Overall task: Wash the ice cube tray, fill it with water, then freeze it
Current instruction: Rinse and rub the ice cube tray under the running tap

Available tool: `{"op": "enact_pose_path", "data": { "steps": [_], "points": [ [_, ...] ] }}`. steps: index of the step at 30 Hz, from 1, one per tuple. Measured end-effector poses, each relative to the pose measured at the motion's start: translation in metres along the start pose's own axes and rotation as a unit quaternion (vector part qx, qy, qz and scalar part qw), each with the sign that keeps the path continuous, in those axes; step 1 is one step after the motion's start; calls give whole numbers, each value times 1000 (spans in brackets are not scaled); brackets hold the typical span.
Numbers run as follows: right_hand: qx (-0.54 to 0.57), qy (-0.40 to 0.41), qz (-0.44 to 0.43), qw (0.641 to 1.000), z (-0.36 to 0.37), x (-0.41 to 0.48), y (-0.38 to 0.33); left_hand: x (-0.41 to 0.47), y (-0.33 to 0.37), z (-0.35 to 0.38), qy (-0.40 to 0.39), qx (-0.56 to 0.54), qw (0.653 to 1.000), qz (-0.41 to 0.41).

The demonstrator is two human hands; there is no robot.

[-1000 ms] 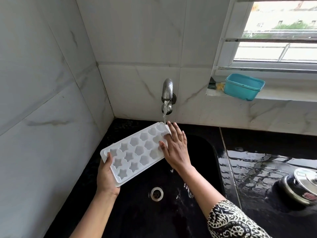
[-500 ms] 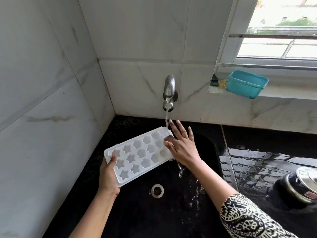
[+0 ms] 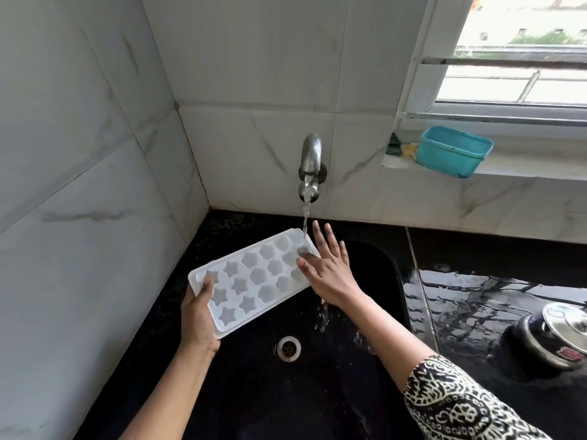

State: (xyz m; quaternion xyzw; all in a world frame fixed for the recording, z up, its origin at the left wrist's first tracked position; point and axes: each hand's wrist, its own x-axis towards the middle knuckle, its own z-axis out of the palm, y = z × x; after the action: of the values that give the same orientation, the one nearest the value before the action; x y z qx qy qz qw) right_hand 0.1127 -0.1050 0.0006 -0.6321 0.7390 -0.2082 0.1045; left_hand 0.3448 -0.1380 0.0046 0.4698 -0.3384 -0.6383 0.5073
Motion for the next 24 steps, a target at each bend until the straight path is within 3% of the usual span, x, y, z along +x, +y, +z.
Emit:
{"op": "enact_pose_path", "data": {
  "steps": [4,9,14,20,22,24],
  "points": [
    [-45,-21,-31,998,-10,0,8,1,1,-6,6,3,1000,18],
    [-126,35,-48,990,-9,-5,-3,-4,-6,-3,3,-4,1000,4],
    [31,11,59,998,5,-10,-19,-4,-7,0,11,0,1000,7],
    [214,-8,132,968,-1,-2,-28,-2,-10,-1,32,-7,999,5],
    [165,-7,101,981,0,-4,-23,5,-1,-3,22,-5,1000,13],
    [42,10,52,998,-4,-3,-12,10,5,-7,17,1,1000,17]
  ]
}}
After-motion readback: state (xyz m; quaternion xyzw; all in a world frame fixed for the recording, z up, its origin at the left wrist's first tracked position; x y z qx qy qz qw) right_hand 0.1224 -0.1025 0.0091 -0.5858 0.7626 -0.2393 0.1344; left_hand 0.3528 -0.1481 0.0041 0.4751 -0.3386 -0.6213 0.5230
